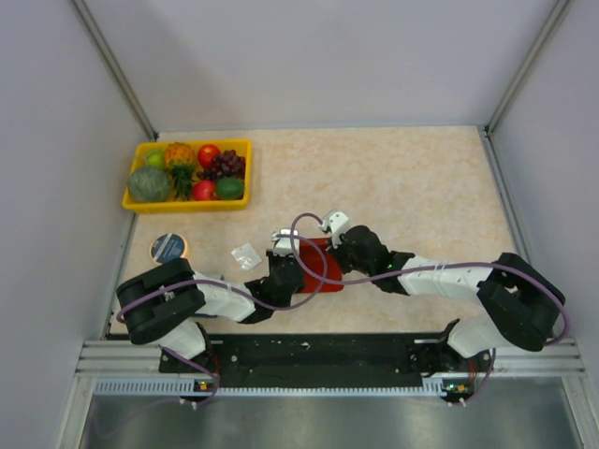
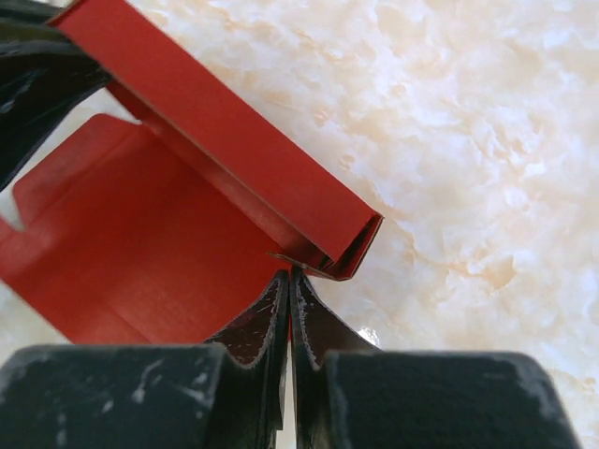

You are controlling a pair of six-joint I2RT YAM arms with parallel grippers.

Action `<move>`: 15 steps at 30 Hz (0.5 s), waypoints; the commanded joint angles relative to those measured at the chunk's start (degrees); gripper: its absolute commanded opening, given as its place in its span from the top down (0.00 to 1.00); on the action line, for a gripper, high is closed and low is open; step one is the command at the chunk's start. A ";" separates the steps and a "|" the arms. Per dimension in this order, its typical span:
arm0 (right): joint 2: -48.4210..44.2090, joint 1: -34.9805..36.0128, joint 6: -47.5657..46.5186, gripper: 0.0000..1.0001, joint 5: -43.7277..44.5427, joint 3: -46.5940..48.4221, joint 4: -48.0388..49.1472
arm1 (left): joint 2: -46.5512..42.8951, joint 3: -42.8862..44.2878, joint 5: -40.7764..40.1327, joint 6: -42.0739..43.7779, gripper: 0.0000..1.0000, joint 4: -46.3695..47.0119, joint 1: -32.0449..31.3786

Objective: Fold the paper box

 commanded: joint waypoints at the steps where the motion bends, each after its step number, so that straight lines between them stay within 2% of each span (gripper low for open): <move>1: 3.98 2.03 7.81 0.99 15.24 5.18 -0.13 | -0.58 -0.26 0.61 -0.59 1.00 1.79 -0.16; 4: 4.43 2.03 10.10 1.00 19.74 5.45 -1.11 | -0.67 -0.35 0.52 -0.68 1.00 1.79 -0.07; 11: 4.43 2.03 8.88 1.00 20.80 5.01 -0.58 | -0.31 0.00 0.26 -0.68 1.00 1.79 -0.16; 15: 2.94 1.42 7.31 1.00 16.68 1.59 5.38 | -0.05 -0.08 0.08 -0.85 1.00 1.79 -0.16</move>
